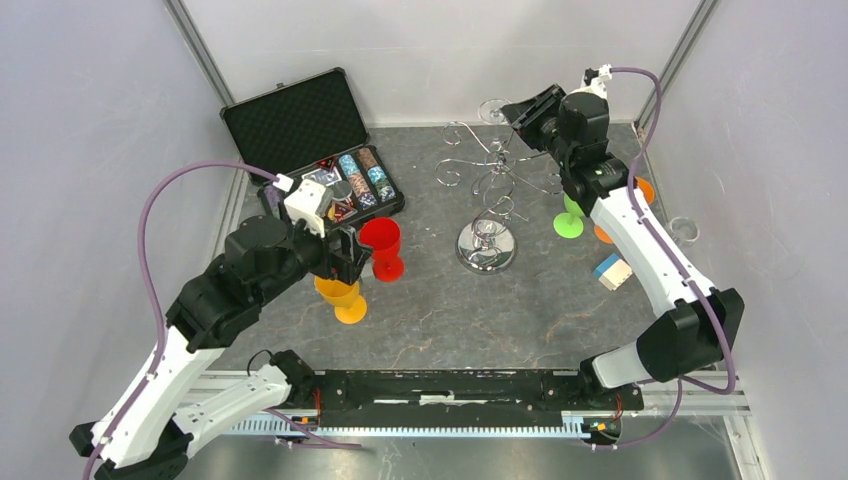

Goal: Take the wine glass off the wine glass rack

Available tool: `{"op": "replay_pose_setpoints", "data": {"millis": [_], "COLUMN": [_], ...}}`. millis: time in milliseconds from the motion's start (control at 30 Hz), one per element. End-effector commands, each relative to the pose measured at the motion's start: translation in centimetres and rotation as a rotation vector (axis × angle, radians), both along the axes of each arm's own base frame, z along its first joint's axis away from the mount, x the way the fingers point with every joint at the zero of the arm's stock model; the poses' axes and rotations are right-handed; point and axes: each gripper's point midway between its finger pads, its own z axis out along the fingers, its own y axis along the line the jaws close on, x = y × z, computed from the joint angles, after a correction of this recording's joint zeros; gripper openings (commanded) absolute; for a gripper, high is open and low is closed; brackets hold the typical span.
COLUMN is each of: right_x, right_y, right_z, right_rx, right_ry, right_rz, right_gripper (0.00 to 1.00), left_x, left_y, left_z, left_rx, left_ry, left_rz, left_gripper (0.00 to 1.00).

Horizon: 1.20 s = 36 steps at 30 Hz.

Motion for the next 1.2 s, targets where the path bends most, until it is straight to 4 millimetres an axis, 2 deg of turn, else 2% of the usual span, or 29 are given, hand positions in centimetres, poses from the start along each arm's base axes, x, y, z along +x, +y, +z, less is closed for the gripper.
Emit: {"op": "replay_pose_setpoints", "data": {"millis": [0,167,367,567,700,1167], "right_x": [0.5,0.7,1.4,1.7,1.5,1.1], "right_y": [0.5,0.0,-0.3,0.0,-0.2,-1.6], "right_z": [1.7,2.0,1.2,0.7,0.8,5.9], "right_rx": [0.056,0.093,0.146,0.186,0.192,0.207], "right_ry": [-0.068,-0.104,-0.099,-0.094,-0.103,-0.268], "right_rz": [0.015,0.011,0.012,0.050,0.047,0.012], "right_gripper": [0.37,0.33,0.31,0.18,0.02,0.00], "left_x": [0.3,0.4,0.4,0.5,0.5,0.4], "left_y": [0.5,0.4,0.4,0.4,0.4,0.4], "left_z": [0.6,0.6,0.7,0.7,0.6,0.7], "left_rx": [0.011,0.011,0.014,0.015,0.017,0.011], "left_ry": [-0.046,-0.044,-0.046,-0.047,-0.045,-0.046], "left_rz": [0.013,0.014,0.013,0.017,0.018,0.016], "left_gripper": [1.00,1.00,1.00,1.00,1.00,1.00]}}
